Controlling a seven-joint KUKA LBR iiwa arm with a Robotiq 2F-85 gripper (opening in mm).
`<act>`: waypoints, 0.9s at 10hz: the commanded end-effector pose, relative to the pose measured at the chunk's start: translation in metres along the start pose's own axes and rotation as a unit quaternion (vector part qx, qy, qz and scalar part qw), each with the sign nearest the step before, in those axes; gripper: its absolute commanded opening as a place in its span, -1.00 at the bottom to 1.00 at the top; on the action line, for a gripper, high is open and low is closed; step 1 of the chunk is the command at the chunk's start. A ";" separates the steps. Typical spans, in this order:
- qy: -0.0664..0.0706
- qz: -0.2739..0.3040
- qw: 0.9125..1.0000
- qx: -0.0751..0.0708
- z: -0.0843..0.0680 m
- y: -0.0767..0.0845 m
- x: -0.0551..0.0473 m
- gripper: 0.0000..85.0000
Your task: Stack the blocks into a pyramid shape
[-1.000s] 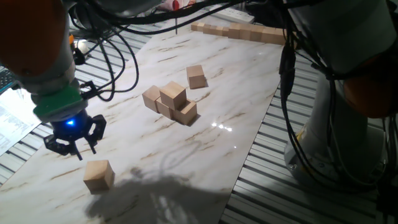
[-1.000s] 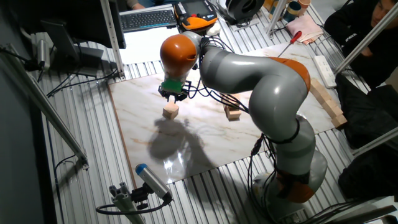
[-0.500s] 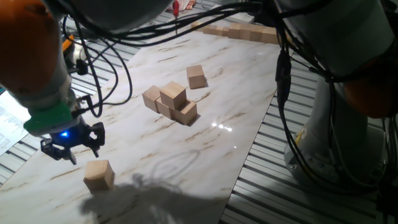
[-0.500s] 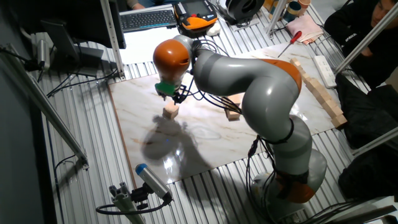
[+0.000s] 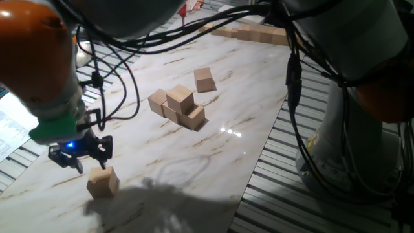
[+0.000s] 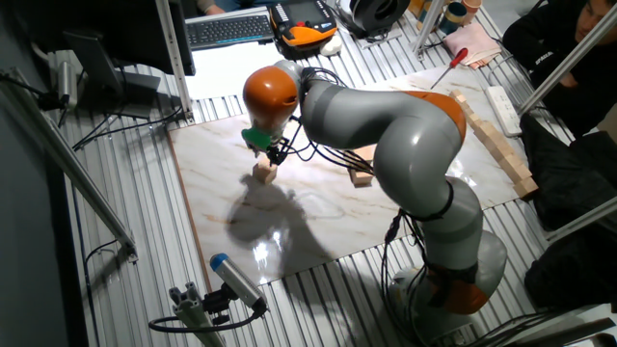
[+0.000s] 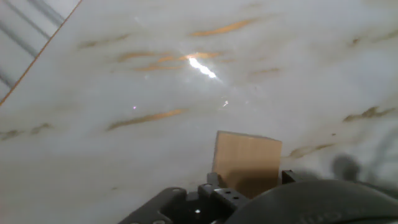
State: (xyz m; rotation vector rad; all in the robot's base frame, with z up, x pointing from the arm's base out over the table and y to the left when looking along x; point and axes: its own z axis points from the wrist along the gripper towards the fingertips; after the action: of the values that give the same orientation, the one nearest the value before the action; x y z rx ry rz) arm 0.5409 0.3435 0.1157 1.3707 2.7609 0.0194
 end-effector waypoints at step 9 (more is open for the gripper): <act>-0.015 0.054 0.998 0.016 0.027 -0.003 0.002 0.60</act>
State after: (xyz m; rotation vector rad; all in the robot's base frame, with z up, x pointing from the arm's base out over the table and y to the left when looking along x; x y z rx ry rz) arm 0.5386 0.3431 0.0883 1.5160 2.6685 -0.0414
